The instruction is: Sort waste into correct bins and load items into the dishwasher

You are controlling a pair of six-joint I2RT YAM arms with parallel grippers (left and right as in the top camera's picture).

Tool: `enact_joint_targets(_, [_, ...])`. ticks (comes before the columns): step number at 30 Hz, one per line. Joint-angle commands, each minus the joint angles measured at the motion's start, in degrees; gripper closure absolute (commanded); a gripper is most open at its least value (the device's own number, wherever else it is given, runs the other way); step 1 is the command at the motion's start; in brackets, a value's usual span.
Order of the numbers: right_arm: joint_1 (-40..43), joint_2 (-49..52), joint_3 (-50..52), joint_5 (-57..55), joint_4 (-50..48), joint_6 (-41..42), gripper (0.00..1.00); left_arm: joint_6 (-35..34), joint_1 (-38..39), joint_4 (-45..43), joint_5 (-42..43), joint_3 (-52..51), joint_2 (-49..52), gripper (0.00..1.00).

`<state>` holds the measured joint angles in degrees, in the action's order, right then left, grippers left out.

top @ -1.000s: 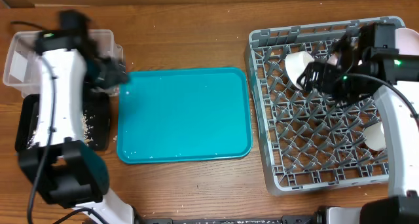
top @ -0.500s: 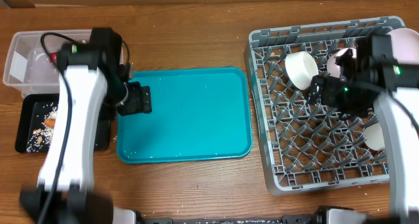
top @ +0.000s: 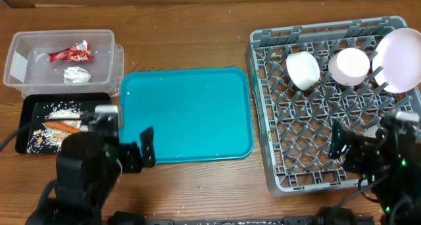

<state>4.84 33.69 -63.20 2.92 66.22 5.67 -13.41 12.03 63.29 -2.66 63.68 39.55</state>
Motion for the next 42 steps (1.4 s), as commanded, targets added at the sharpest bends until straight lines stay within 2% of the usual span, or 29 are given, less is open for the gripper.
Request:
enact_joint_targets(1, [0.1, -0.6, 0.9, -0.9, 1.2, 0.3, 0.00, -0.8, 0.4, 2.8, -1.1, -0.6, -1.6, 0.00])
enact_joint_targets(8, [0.1, -0.6, 0.9, -0.9, 2.0, 0.3, 0.00, -0.8, 0.4, 7.0, -1.1, -0.6, -1.4, 0.00])
enact_joint_targets(19, [0.0, -2.2, 1.4, -0.9, 4.3, 0.3, 0.00, -0.8, 0.4, 7.0, -1.1, -0.6, -1.4, 0.00])
enact_joint_targets(22, [0.0, -4.8, 2.2, -0.3, 3.9, 0.3, 0.00, -0.8, 0.4, 7.0, -1.1, -0.6, -1.4, 0.00])
enact_joint_targets(27, [-0.7, -15.8, 9.1, 0.2, -0.1, 0.3, 0.00, -0.8, 0.4, 7.0, -1.1, -0.6, -1.4, 0.00])
enact_joint_targets(34, [-1.0, -32.7, 24.9, 1.4, -12.5, 0.1, 0.00, -0.8, 0.4, 7.0, -1.1, -0.6, -1.4, 0.00])
enact_joint_targets(39, [-1.1, -33.3, 36.8, 1.6, -29.1, 0.1, 0.00, -0.8, 0.4, 7.0, -1.1, -0.6, -1.4, 0.01])
enact_joint_targets(42, [-1.1, -33.5, 45.5, 1.0, -43.8, -0.2, 0.00, -0.8, 0.4, 7.0, -1.1, -0.6, -1.4, 0.00])
